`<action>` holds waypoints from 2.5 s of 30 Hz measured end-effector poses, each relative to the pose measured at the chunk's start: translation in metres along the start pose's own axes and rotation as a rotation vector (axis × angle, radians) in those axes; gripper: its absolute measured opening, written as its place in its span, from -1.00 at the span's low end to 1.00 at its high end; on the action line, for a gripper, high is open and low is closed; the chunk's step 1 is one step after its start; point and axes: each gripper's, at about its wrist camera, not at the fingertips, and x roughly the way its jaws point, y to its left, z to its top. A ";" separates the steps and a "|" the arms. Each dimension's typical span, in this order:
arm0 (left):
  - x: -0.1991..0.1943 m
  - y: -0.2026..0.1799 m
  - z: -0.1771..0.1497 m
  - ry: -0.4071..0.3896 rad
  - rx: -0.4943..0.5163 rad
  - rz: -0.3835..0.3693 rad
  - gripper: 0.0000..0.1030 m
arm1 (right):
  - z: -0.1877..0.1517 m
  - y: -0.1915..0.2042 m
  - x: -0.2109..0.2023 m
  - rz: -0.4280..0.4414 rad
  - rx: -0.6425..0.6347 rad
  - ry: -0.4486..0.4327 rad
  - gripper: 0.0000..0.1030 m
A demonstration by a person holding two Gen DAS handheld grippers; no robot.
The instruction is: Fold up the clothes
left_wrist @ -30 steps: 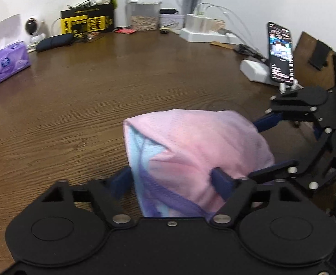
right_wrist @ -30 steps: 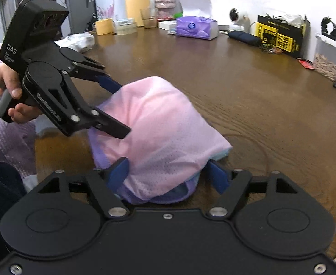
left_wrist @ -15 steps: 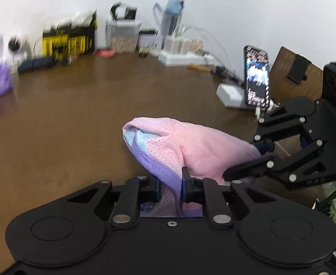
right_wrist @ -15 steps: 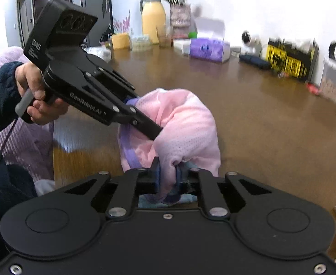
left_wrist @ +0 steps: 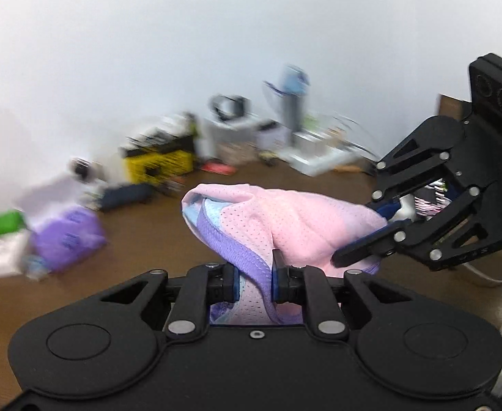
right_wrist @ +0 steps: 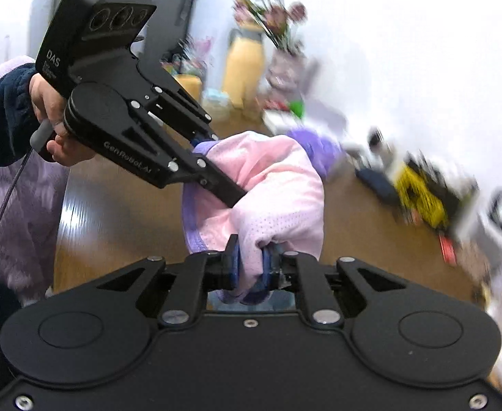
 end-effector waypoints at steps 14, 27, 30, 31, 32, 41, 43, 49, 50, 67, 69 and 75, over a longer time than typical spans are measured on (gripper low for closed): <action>0.044 0.226 -0.080 0.256 -0.159 0.297 -0.64 | 0.126 -0.003 0.290 0.207 0.049 0.082 -0.47; 0.034 0.226 -0.091 0.330 -0.164 0.482 0.37 | 0.087 -0.025 0.276 0.006 0.133 0.009 0.67; 0.008 0.188 -0.054 0.146 -0.114 0.540 0.80 | 0.079 -0.035 0.218 -0.121 0.212 -0.054 0.79; 0.006 0.179 -0.048 0.100 -0.105 0.524 0.91 | 0.071 -0.035 0.194 -0.168 0.247 -0.060 0.79; 0.004 0.161 -0.040 0.028 -0.098 0.488 0.93 | 0.064 -0.035 0.179 -0.189 0.266 -0.058 0.80; 0.029 0.011 -0.034 -0.170 -0.208 0.220 1.00 | -0.062 0.018 0.016 -0.299 0.501 -0.015 0.82; 0.032 -0.016 -0.044 -0.164 -0.234 0.203 1.00 | -0.085 0.043 -0.022 -0.418 0.437 -0.020 0.83; 0.002 -0.103 -0.113 -0.187 -0.415 0.292 1.00 | -0.143 0.106 -0.080 -0.701 0.460 -0.114 0.88; -0.007 -0.109 -0.121 -0.183 -0.428 0.284 1.00 | -0.151 0.118 -0.085 -0.705 0.495 -0.111 0.89; -0.051 -0.165 -0.166 -0.246 -0.244 0.216 1.00 | -0.167 0.196 -0.068 -0.700 0.617 -0.066 0.91; -0.050 -0.164 -0.168 -0.219 -0.269 0.200 1.00 | -0.164 0.197 -0.069 -0.703 0.612 -0.067 0.91; -0.051 -0.170 -0.171 -0.171 -0.248 0.158 1.00 | -0.163 0.197 -0.072 -0.715 0.623 -0.071 0.91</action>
